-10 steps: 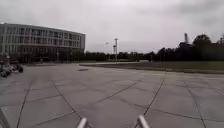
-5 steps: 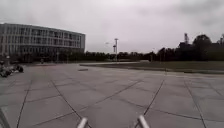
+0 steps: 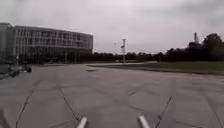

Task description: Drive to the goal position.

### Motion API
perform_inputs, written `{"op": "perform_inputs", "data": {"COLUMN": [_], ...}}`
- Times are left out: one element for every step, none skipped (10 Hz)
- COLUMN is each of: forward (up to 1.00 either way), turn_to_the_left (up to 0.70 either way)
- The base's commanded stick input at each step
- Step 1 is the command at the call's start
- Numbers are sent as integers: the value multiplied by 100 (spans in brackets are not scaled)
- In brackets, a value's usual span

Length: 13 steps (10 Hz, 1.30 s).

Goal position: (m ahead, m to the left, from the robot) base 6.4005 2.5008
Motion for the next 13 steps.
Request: {"op": "perform_inputs", "data": {"forward": [100, 100, 100, 100, 100, 100, 100, 100, 100, 100, 100, 100, 100], "turn_to_the_left": [38, 38, 10, -2, -2, -2, 7, 23, 38, 38, 38, 38, 34]}}
